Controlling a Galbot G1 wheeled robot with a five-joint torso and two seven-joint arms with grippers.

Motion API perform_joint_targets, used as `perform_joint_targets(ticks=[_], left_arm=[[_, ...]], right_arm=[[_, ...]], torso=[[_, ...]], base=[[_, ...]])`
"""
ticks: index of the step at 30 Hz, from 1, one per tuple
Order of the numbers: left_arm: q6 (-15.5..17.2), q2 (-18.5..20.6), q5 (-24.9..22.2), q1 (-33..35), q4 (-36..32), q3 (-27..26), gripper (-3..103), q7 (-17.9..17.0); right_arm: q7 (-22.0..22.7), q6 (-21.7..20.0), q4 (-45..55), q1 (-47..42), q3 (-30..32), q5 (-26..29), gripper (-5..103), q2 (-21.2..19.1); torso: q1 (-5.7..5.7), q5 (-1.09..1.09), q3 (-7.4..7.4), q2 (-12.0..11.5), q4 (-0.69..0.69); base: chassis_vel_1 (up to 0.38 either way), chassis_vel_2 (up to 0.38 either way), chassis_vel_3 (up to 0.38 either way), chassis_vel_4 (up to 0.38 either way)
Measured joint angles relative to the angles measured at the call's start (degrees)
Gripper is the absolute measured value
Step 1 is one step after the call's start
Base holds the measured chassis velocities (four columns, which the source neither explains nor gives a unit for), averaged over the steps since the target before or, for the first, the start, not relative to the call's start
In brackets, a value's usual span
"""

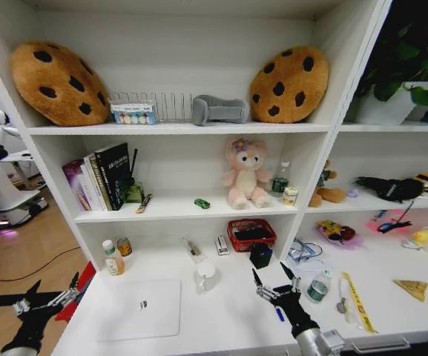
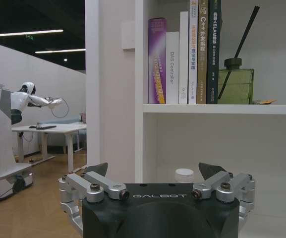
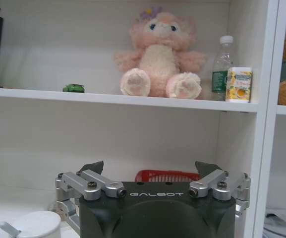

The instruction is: Organize the objects on the table.

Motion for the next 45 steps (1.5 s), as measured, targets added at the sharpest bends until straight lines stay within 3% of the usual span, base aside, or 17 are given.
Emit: perform_joint_targets(ticks=[2,4,12,14,16,17,22,25,34,36,39,40,45], left_arm=[[-0.1,0.1,0.0,0.0,0.2,0.1,100,0.0],[-0.2,0.3,0.2,0.1,0.5,0.3,100,0.0],[-0.3,0.5,0.2,0.0,0.8,0.4,100,0.0],[-0.3,0.7,0.4,-0.2,1.1,0.5,100,0.0],[-0.3,0.7,0.4,-0.1,1.2,0.5,100,0.0],[-0.5,0.8,0.5,0.2,1.5,0.5,100,0.0],[-0.8,0.7,0.3,0.3,1.8,0.2,100,0.1],[-0.5,0.6,-0.1,-0.1,1.5,0.1,100,0.1],[-0.2,0.5,0.1,-0.5,1.5,0.7,100,0.1],[-0.2,0.4,0.2,-0.5,1.6,0.8,100,0.1],[-0.2,0.4,0.2,-0.5,1.7,0.8,100,0.1],[-0.3,0.5,0.2,-0.4,1.9,0.7,100,0.1],[-0.3,0.5,0.3,-0.3,2.0,0.5,100,0.1]], right_arm=[[0.9,-1.9,0.0,0.2,0.3,1.3,100,-0.2],[3.2,-7.1,0.3,0.6,1.0,5.0,100,-0.9],[5.2,-11.8,0.4,1.0,1.5,8.1,100,-1.7],[7.3,-16.1,0.3,1.7,1.6,12.1,100,-2.4],[7.8,-17.3,0.3,1.9,1.6,13.5,100,-2.7],[9.4,-20.6,0.5,2.9,1.4,16.8,100,-3.2],[12.2,-26.1,0.8,5.1,1.7,23.1,100,-4.7],[14.8,-31.8,1.1,7.6,2.6,30.8,100,-6.2],[19.5,-41.4,1.5,11.9,4.4,40.8,100,-8.7],[21.3,-45.1,1.1,13.5,5.3,44.6,100,-9.5],[22.4,-47.1,0.5,14.7,5.6,47.5,100,-10.0],[24.0,-48.9,-0.1,16.0,5.6,51.2,100,-10.2],[25.6,-49.9,-2.2,18.7,5.1,56.8,100,-10.3]], torso=[[0.00,0.00,0.00,0.0,0.00],[0.00,0.00,0.00,0.0,0.00],[0.00,0.00,0.00,0.0,0.00],[0.00,0.00,0.00,0.0,0.00],[0.00,0.00,0.00,0.0,-0.01],[0.00,0.01,0.00,0.0,-0.01],[0.00,0.00,0.00,0.0,0.00],[0.00,0.01,0.00,0.0,0.00],[0.00,0.00,0.00,0.0,0.00],[0.00,0.00,0.00,0.0,0.00],[0.00,0.00,0.00,0.0,-0.01],[0.00,0.00,0.01,0.0,-0.01],[0.00,0.01,0.00,0.0,0.00]], base=[[0.000,0.000,0.000,0.000],[0.000,0.000,0.000,0.000],[0.000,0.000,0.000,0.000],[0.000,0.000,0.000,0.000],[0.000,0.000,0.000,0.000],[0.000,0.000,0.000,0.000],[0.000,0.000,0.000,0.000],[0.000,0.000,0.000,0.000],[0.000,0.000,0.000,0.000],[0.000,0.000,0.000,0.000],[0.000,0.000,0.000,0.000],[0.000,0.000,0.000,0.000],[0.000,0.000,0.000,0.000]])
